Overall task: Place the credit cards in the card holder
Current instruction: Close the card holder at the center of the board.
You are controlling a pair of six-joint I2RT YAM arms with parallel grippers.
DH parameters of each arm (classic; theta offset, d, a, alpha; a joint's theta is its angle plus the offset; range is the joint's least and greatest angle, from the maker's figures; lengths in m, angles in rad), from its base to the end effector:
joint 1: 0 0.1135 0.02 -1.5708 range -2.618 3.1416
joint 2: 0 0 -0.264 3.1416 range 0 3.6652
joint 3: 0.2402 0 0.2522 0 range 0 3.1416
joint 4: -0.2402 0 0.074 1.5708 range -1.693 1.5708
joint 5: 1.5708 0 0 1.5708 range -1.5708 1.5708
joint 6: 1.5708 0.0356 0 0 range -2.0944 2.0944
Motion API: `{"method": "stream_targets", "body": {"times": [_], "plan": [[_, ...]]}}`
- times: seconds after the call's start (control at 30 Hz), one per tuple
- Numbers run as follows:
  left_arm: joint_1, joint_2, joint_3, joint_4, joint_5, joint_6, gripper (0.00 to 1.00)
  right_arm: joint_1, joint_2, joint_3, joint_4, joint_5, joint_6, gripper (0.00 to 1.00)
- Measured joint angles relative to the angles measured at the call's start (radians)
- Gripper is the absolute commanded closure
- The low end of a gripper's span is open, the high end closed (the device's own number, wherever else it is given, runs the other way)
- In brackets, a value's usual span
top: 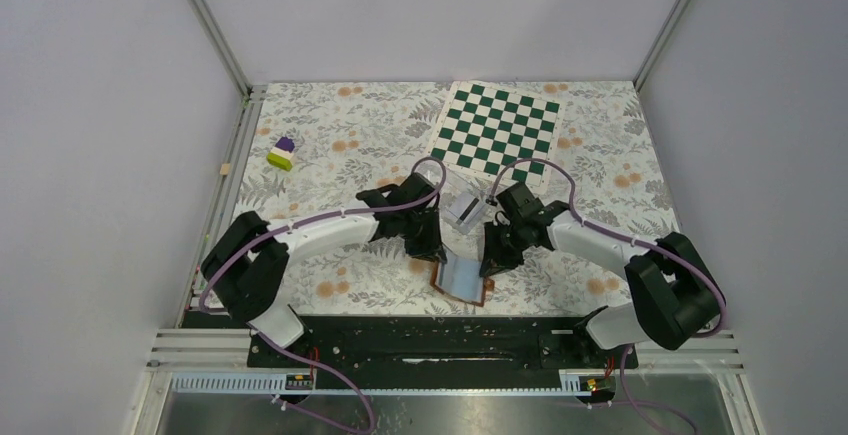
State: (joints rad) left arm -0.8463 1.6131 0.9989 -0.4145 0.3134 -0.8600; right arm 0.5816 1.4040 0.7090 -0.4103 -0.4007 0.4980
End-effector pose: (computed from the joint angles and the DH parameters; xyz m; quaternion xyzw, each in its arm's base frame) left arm 0.2049 -0.2481 0.1927 0.0353 0.9519 -0.2981 0.0606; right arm 0.2018 0.1493 0.1676 -0.0857 0.9508 0.2823 0.0944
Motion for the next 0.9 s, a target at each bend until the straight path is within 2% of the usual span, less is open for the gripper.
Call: {"method": "stream_targets", "body": {"times": [0.3, 0.63, 0.9], "plan": [[0.009, -0.077, 0.059, -0.288, -0.197, 0.006, 1.0, 0.0, 0.105, 0.016, 0.014, 0.011, -0.01, 0.84], [-0.068, 0.072, 0.257, -0.515, -0.402, 0.0, 0.99, 0.0, 0.173, 0.033, 0.084, -0.027, -0.003, 0.83], [-0.159, 0.256, 0.435, -0.642, -0.525, -0.002, 0.79, 0.0, 0.186, 0.016, 0.138, -0.072, 0.022, 0.81]]}}
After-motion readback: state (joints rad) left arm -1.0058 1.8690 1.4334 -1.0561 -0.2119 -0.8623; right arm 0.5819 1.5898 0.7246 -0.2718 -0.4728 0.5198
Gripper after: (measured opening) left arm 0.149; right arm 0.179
